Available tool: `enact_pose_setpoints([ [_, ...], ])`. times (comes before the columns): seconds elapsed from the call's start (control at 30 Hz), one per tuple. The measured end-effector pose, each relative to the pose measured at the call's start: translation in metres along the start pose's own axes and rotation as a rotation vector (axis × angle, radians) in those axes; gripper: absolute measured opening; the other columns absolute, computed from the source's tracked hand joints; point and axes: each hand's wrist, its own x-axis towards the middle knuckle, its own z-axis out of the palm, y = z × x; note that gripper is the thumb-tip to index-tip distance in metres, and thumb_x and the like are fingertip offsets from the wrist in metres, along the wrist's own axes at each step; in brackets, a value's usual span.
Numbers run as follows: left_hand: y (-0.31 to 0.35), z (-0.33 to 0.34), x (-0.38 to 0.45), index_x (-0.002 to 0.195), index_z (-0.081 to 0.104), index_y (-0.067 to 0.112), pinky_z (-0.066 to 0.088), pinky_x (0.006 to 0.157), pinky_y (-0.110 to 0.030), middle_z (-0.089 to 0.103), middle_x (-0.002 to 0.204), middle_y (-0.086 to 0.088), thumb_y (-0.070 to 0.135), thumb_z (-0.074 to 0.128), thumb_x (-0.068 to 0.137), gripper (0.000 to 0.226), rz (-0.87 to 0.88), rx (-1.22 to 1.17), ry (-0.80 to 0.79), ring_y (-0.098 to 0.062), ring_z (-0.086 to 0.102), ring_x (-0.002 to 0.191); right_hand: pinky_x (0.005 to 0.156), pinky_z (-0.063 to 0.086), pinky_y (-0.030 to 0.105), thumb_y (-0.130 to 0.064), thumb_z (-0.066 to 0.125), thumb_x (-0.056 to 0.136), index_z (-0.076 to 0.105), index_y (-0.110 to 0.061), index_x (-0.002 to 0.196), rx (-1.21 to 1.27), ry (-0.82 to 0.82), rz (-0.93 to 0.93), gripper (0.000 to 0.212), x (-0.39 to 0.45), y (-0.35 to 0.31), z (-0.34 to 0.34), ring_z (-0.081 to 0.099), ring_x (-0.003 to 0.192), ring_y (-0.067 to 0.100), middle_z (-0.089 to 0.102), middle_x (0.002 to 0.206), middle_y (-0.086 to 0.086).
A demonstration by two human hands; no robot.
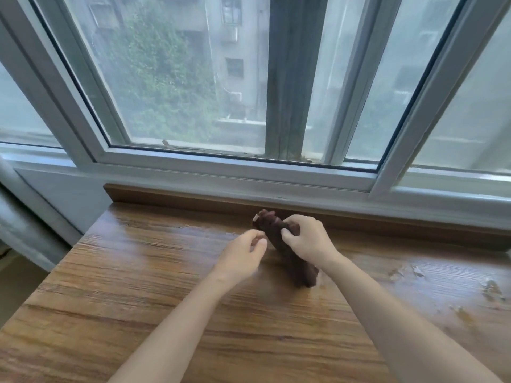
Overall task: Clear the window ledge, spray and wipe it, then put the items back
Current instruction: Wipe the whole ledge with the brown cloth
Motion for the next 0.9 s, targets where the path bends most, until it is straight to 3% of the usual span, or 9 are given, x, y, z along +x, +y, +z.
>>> enact_pose_setpoints([
  [0.07, -0.010, -0.015, -0.004, 0.150, 0.047, 0.029, 0.043, 0.113, -0.037, 0.060, 0.141, 0.003, 0.036, 0.047, 0.108, 0.043, 0.016, -0.118, 0.005, -0.014, 0.056, 0.131, 0.079, 0.048, 0.027, -0.026, 0.068, 0.091, 0.077, -0.029, 0.101, 0.066, 0.038, -0.007, 0.014, -0.010, -0.033, 0.019, 0.066, 0.089, 0.011, 0.075, 0.092, -0.010],
  [0.2, -0.040, -0.066, -0.025, 0.146, 0.040, 0.053, 0.049, 0.109, -0.048, 0.063, 0.134, 0.005, 0.038, 0.047, 0.108, 0.041, 0.098, -0.313, -0.027, -0.020, 0.059, 0.127, 0.075, 0.051, 0.021, -0.021, 0.071, 0.091, 0.076, -0.028, 0.099, 0.225, 0.152, -0.042, 0.011, -0.033, -0.098, 0.054, 0.066, 0.083, 0.003, 0.074, 0.087, -0.014],
  [0.33, -0.072, -0.129, -0.055, 0.154, 0.026, 0.056, 0.050, 0.108, -0.032, 0.056, 0.143, 0.016, 0.012, 0.058, 0.104, 0.074, 0.270, -0.359, -0.124, 0.000, 0.051, 0.134, 0.072, 0.051, 0.016, -0.015, 0.074, 0.093, 0.076, -0.028, 0.108, 0.426, 0.212, -0.116, 0.019, -0.051, -0.164, 0.084, 0.068, 0.086, 0.007, 0.075, 0.089, -0.013],
  [0.43, -0.094, -0.171, -0.071, 0.155, 0.020, 0.059, 0.054, 0.103, -0.033, 0.058, 0.139, 0.018, 0.007, 0.072, 0.095, 0.094, 0.313, -0.370, -0.137, -0.006, 0.059, 0.128, 0.073, 0.053, 0.016, -0.012, 0.076, 0.093, 0.075, -0.029, 0.111, 0.515, 0.243, -0.174, 0.025, -0.056, -0.208, 0.104, 0.071, 0.086, 0.010, 0.075, 0.088, -0.012],
  [0.57, -0.121, -0.218, -0.082, 0.151, 0.026, 0.062, 0.057, 0.100, -0.045, 0.067, 0.128, 0.020, 0.006, 0.078, 0.090, 0.098, 0.333, -0.366, -0.034, -0.014, 0.067, 0.119, 0.083, 0.057, 0.023, 0.000, 0.064, 0.099, 0.069, -0.031, 0.128, 0.527, 0.161, -0.339, 0.043, -0.058, -0.244, 0.129, 0.069, 0.102, 0.013, 0.071, 0.108, -0.006],
  [0.63, -0.131, -0.238, -0.085, 0.150, 0.031, 0.061, 0.056, 0.101, -0.049, 0.071, 0.126, 0.011, 0.003, 0.076, 0.091, 0.094, 0.352, -0.403, -0.011, -0.019, 0.067, 0.119, 0.087, 0.057, 0.028, 0.006, 0.058, 0.099, 0.062, -0.029, 0.143, 0.460, 0.108, -0.405, 0.057, -0.057, -0.251, 0.142, 0.062, 0.113, 0.016, 0.062, 0.118, -0.002],
  [0.77, -0.146, -0.266, -0.090, 0.148, 0.040, 0.055, 0.057, 0.098, -0.050, 0.073, 0.122, -0.002, -0.006, 0.071, 0.091, 0.089, 0.352, -0.505, -0.022, -0.027, 0.069, 0.117, 0.116, 0.040, 0.038, -0.010, 0.054, 0.102, 0.042, -0.044, 0.155, 0.249, 0.110, -0.475, 0.064, -0.056, -0.259, 0.168, 0.038, 0.141, 0.018, 0.038, 0.150, -0.004],
  [0.83, -0.152, -0.275, -0.090, 0.151, 0.039, 0.048, 0.058, 0.097, -0.051, 0.072, 0.125, -0.009, -0.008, 0.069, 0.092, 0.086, 0.349, -0.552, -0.082, -0.030, 0.069, 0.117, 0.120, 0.034, 0.038, -0.018, 0.050, 0.107, 0.040, -0.043, 0.157, 0.355, 0.068, -0.473, 0.057, -0.058, -0.266, 0.177, 0.034, 0.149, 0.018, 0.030, 0.160, -0.004],
  [0.9, -0.155, -0.281, -0.089, 0.154, 0.037, 0.042, 0.057, 0.097, -0.050, 0.071, 0.127, -0.013, -0.009, 0.068, 0.093, 0.085, 0.346, -0.584, -0.135, -0.033, 0.069, 0.117, 0.120, 0.034, 0.034, -0.024, 0.049, 0.109, 0.037, -0.039, 0.159, 0.457, 0.028, -0.450, 0.053, -0.058, -0.275, 0.184, 0.034, 0.150, 0.016, 0.035, 0.161, -0.007],
])
